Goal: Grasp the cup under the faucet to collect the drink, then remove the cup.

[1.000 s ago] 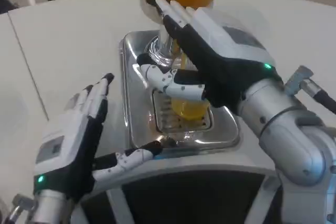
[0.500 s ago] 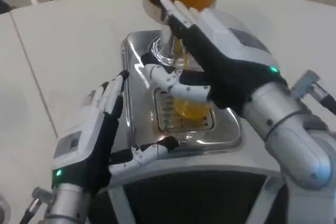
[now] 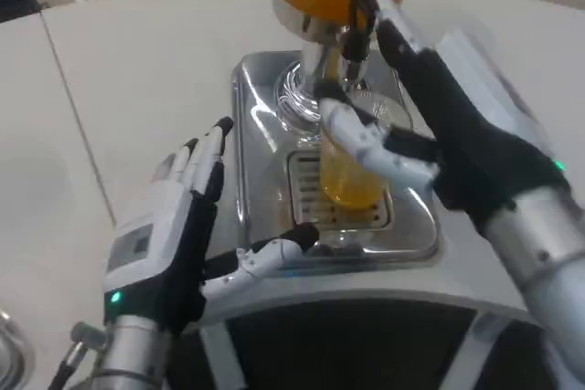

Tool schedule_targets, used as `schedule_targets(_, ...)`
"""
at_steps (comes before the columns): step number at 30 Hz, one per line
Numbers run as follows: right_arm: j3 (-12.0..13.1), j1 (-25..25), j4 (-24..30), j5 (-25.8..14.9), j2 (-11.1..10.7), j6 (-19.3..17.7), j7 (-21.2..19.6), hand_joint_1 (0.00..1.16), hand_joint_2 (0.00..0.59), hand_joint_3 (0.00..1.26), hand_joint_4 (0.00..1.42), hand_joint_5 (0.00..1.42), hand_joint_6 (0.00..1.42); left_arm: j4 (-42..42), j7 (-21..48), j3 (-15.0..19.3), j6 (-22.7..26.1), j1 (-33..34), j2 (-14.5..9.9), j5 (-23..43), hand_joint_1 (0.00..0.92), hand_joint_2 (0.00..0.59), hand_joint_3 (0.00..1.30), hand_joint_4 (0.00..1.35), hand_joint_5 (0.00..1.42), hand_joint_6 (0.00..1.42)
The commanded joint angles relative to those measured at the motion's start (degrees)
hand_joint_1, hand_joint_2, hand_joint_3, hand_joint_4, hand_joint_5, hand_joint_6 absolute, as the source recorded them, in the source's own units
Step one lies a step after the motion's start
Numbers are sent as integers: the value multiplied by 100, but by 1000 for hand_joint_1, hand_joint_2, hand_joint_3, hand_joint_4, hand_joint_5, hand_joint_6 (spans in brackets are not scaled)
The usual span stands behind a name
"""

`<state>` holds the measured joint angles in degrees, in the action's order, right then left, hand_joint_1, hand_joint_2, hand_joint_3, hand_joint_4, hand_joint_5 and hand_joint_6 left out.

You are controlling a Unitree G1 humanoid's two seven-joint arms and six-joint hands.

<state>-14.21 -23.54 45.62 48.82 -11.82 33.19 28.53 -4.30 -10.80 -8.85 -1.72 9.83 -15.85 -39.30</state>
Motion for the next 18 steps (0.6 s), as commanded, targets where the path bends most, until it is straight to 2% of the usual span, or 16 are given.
schedule_targets(1, 138, 363, 604, -2, -979, -790, 662, 463, 513, 0, 0, 0, 0, 69, -42, -127, 35, 48, 17, -126, 114, 35, 0, 0, 0, 0)
schedule_targets(3, 254, 547, 698, -46, -1162, -949, 761, 467, 514, 0, 0, 0, 0, 93, -45, -151, 44, 78, 13, -133, 113, 37, 0, 0, 0, 0)
schedule_targets(9, 463, 1039, 776, -34, -1372, -1473, 718, 516, 493, 0, 0, 0, 0, 185, -56, -235, 66, 182, 68, -197, 116, 48, 0, 0, 0, 0)
schedule_targets(12, 652, 1436, 831, -76, -1467, -1891, 510, 537, 501, 0, 0, 0, 0, 217, -34, -259, 82, 230, 107, -196, 132, 60, 0, 0, 0, 0)
schedule_targets(18, 1179, 2495, 655, -222, -1626, -2987, -247, 606, 466, 0, 0, 0, 0, 318, -65, -316, 98, 368, 160, -233, 145, 52, 0, 0, 0, 0)
